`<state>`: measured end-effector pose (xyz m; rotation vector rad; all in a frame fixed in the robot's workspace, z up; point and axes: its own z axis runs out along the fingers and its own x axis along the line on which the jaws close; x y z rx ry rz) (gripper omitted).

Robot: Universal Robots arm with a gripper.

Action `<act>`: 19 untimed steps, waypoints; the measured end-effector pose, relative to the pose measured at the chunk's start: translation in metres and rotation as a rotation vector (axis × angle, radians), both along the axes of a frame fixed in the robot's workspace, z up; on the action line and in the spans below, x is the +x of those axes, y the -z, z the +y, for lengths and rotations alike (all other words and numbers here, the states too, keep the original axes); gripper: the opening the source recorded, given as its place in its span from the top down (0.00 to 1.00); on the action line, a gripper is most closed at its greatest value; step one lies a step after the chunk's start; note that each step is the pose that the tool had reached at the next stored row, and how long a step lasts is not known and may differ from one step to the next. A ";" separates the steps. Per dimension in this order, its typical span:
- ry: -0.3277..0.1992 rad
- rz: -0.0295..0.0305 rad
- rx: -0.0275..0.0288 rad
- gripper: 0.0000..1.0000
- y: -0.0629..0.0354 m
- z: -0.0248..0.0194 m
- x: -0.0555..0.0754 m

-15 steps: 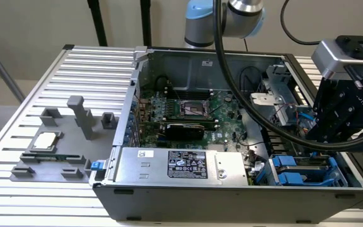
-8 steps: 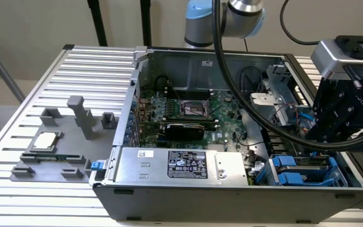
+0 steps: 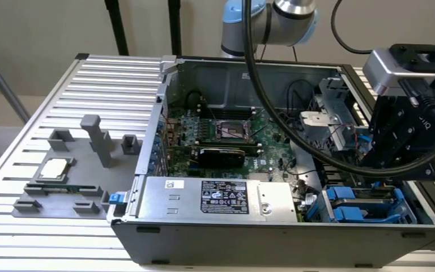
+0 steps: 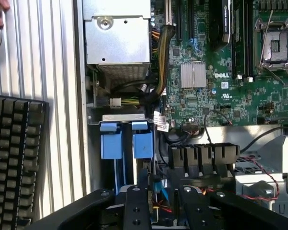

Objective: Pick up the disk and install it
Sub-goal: 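Insert the second disk wire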

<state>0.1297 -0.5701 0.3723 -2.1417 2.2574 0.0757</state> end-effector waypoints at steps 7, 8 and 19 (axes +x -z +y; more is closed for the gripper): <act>0.000 -0.0177 -0.0001 0.00 0.0080 0.0034 -0.001; 0.000 -0.0191 -0.0002 0.00 0.0088 0.0039 -0.001; 0.000 -0.0223 -0.0010 1.00 0.0107 0.0052 -0.002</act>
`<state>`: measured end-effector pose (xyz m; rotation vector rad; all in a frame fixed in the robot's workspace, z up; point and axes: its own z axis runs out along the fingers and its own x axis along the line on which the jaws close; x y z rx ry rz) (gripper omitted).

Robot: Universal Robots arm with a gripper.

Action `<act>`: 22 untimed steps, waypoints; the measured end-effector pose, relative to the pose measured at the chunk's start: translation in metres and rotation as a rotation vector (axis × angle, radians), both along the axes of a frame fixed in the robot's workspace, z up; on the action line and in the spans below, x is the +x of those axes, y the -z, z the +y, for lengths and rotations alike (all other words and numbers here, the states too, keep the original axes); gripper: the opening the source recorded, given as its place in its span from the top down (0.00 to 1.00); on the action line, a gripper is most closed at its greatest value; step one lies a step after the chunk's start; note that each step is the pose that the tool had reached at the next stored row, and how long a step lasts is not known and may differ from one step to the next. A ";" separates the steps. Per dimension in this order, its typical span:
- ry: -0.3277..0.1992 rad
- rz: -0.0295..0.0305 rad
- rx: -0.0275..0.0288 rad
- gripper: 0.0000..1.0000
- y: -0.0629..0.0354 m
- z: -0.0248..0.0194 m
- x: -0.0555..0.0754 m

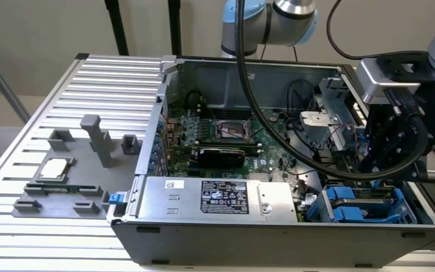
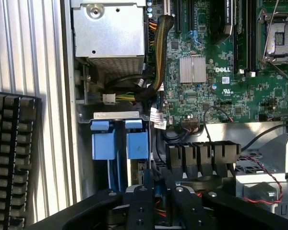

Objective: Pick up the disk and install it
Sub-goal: 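Insert the second disk wire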

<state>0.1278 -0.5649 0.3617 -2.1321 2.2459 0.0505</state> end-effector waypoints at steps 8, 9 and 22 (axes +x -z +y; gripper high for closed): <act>0.000 0.0000 0.0003 1.00 0.0010 -0.0031 0.000; 0.000 0.0000 0.0003 1.00 0.0015 -0.0042 0.000; 0.000 0.0000 0.0011 1.00 0.0119 -0.0139 0.003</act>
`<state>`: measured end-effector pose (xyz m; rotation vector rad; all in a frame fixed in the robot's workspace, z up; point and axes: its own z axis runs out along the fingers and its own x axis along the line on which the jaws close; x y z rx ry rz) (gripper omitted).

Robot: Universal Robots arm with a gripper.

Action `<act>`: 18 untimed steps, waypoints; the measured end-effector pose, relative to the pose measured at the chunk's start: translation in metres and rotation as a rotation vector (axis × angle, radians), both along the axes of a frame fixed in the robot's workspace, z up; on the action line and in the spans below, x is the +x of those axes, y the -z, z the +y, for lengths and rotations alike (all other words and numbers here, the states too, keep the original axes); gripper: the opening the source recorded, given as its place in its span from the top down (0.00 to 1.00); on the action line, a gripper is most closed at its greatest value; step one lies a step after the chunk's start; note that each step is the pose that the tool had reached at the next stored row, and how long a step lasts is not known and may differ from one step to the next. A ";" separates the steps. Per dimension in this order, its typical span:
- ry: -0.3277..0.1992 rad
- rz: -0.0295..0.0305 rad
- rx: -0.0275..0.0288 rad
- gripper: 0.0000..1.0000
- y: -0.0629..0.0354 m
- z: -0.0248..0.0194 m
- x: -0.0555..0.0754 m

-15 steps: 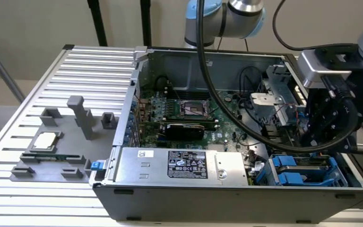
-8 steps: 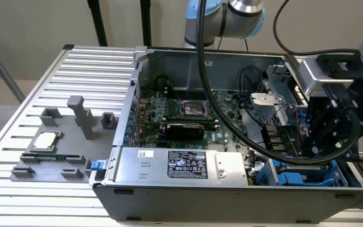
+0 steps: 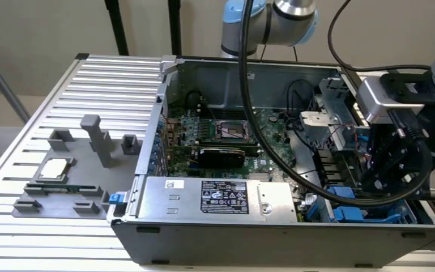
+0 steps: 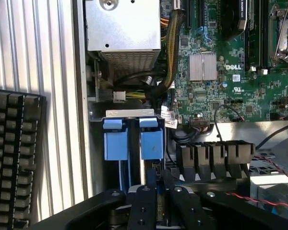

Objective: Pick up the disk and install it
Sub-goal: 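Insert the second disk wire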

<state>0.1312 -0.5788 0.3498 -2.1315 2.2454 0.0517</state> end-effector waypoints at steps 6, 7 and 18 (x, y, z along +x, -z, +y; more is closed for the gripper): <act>0.000 0.0000 0.0001 1.00 0.0044 0.0000 0.003; 0.000 0.0000 0.0001 1.00 0.0049 0.0002 0.003; 0.000 0.0000 0.0004 1.00 0.0064 0.0055 0.007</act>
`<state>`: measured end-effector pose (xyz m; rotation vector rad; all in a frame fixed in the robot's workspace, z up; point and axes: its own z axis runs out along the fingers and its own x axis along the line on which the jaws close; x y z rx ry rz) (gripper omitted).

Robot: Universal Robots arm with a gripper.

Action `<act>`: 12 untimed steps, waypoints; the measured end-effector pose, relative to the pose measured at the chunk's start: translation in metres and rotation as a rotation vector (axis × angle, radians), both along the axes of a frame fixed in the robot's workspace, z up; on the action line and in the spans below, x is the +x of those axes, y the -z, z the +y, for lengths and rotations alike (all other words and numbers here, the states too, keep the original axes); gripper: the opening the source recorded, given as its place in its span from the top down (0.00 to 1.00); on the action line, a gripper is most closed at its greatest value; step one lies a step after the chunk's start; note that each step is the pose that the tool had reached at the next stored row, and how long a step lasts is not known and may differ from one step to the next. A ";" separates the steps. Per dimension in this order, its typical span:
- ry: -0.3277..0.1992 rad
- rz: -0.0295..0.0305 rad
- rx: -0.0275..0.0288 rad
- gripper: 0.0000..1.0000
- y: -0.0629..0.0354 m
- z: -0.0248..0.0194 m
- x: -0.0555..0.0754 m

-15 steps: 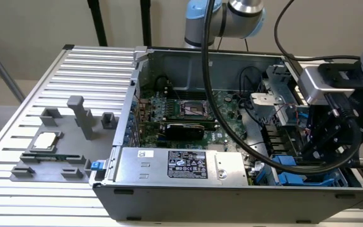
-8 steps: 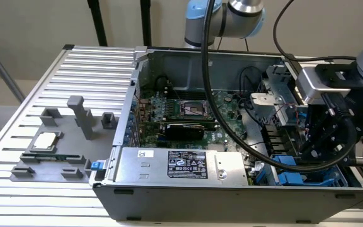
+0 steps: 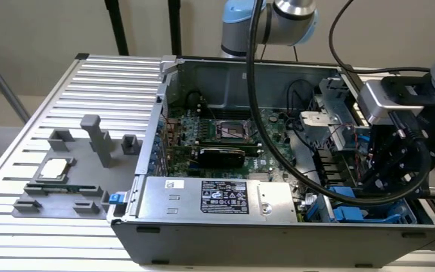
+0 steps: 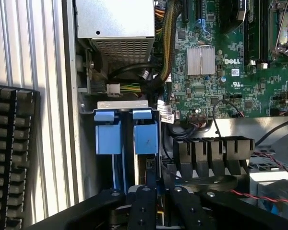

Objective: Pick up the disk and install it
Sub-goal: 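Insert the second disk wire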

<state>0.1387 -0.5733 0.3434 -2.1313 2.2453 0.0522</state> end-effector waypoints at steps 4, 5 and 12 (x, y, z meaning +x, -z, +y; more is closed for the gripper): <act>0.000 0.0000 -0.0001 1.00 0.0000 0.0000 0.000; 0.000 0.0000 -0.0001 1.00 0.0001 0.0000 0.000; -0.003 -0.0001 0.0000 1.00 0.0001 0.0000 -0.002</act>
